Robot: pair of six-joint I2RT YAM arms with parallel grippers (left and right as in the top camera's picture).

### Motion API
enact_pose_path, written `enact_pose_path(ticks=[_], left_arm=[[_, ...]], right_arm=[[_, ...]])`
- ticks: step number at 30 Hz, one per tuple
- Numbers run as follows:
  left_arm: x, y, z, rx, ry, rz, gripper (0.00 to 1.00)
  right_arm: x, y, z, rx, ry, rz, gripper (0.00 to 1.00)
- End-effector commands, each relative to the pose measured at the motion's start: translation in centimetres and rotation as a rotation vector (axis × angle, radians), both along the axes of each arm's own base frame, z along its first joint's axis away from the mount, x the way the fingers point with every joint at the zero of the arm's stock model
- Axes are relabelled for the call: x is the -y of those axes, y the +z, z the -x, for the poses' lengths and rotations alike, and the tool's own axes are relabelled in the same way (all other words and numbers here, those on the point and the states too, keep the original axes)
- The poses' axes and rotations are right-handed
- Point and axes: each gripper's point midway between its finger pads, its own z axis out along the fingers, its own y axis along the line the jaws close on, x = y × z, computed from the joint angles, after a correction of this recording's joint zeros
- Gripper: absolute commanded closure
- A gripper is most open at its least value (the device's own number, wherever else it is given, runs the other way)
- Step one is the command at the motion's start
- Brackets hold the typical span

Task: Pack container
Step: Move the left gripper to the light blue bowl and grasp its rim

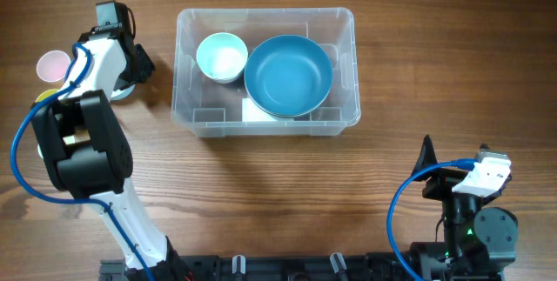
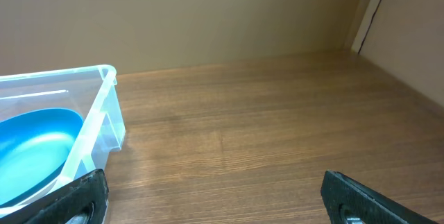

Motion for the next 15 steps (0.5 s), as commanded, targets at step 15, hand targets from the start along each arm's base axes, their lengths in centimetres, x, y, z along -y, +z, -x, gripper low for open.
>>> enact_pose_path(ticks=[15], left_arm=[[2.6,9.3,-2.7,0.182,-0.066,-0.02,0.96]], right_arm=[[0.1,0.5,0.1,0.011,-0.005,0.012,0.0]])
